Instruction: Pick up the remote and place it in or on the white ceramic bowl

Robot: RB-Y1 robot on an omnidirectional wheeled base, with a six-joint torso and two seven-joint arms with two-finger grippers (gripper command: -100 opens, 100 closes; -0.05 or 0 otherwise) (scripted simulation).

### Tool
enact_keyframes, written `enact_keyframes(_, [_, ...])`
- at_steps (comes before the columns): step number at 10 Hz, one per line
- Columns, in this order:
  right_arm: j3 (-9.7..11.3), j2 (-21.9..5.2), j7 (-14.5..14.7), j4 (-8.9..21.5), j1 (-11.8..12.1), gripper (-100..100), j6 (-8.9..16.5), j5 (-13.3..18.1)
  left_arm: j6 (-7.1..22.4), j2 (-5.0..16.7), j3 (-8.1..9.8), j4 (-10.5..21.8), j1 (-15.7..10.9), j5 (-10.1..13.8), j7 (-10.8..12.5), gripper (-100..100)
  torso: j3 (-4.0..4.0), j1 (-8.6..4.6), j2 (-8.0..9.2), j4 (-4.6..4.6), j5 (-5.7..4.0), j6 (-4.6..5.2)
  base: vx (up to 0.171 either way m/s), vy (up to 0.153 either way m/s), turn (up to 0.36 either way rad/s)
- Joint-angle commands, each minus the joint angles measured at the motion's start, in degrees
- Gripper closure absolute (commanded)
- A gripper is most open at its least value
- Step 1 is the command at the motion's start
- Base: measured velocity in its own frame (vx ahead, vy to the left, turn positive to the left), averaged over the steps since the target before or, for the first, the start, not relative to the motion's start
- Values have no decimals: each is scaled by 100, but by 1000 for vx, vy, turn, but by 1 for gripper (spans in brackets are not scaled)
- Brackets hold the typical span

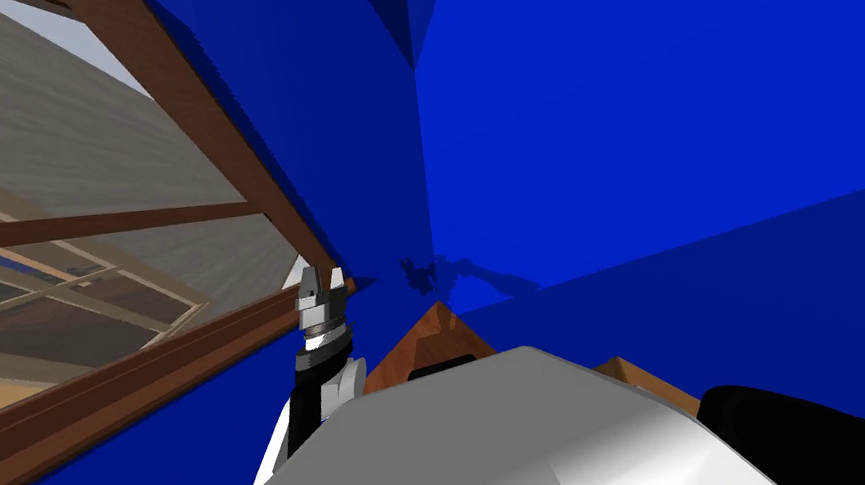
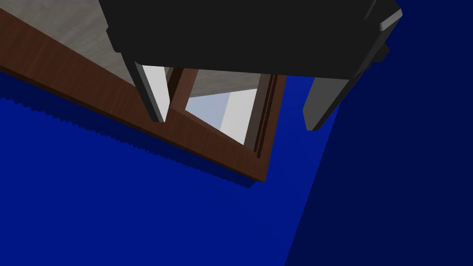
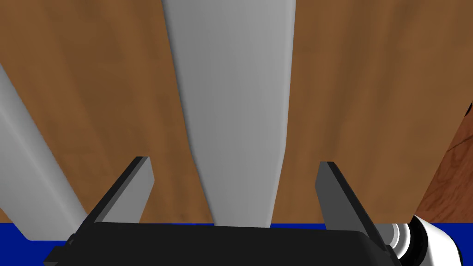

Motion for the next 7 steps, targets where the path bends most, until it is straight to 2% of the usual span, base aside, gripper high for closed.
enact_keyframes(1, [130, 18, -15, 89, -84, -100, 50, 226, 0, 0, 0, 0, 0, 0, 0, 0, 0, 0, 0, 0, 0, 0, -24, 8, 117])
enact_keyframes(2, [226, 68, -17, 121, -166, -100, 70, 341, 0, 0, 0, 0, 0, 0, 0, 0, 0, 0, 1, 0, 0, 2, -28, 13, 167])
enact_keyframes(3, [171, 21, -66, 48, -93, -100, 81, 281, 0, 0, 0, 0, 0, 0, 0, 0, 1, 1, 2, 1, 0, 1, -12, 4, 35])
enact_keyframes(4, [182, 25, -66, 52, -102, 0, 88, 295, 0, 0, 1, 0, 1, 0, 0, 0, -1, 0, -2, 0, 0, 5, 0, 0, 0])
enact_keyframes(5, [325, 157, 3, 223, -275, -100, 147, 299, 0, 0, 0, 0, 1, 0, 0, 0, -3, -1, -5, -1, 0, 4, -16, -3, 79])
enact_keyframes(7, [432, 256, 54, 352, -405, -100, 193, 303, 0, 0, 1, 0, 1, 0, 0, 0, 0, -6, 0, 0, -2, 4, -18, -8, 52])
